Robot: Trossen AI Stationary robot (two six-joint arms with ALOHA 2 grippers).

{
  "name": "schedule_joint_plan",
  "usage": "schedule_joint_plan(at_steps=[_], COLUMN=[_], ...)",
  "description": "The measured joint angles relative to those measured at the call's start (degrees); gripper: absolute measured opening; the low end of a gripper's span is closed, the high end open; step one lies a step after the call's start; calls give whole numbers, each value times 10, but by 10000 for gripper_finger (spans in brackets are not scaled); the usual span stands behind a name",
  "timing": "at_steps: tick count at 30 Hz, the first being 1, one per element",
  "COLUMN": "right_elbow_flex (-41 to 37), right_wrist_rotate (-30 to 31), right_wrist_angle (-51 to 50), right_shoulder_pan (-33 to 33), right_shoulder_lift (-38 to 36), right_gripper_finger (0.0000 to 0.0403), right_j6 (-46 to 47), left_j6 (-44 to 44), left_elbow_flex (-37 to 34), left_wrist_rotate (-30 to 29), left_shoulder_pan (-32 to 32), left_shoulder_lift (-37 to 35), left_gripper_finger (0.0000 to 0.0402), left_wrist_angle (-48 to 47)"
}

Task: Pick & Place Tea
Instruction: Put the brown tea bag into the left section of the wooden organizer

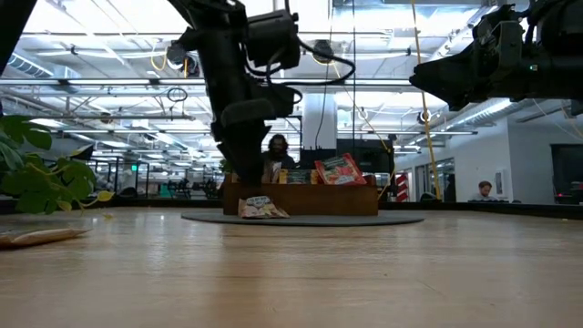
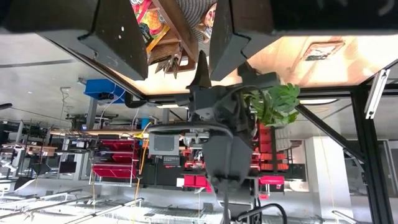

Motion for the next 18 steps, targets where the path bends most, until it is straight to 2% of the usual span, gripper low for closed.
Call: schedule_joint_plan(at_steps=[8,18], right_elbow_flex=[0,0], right_wrist_rotate=[0,0], right_wrist_angle=[0,0], right_shoulder_pan=[0,0], right_shoulder_lift=[0,0], right_gripper_finger=[155,155], right_j6=[0,0], left_j6=[10,14], left_elbow_flex=[-31,-39], left_wrist_rotate=[29,-4], left_shoulder_pan=[16,29], left_shoulder_lift=[0,0], left_gripper_finger=[261,253], left_wrist_angle=[59,62])
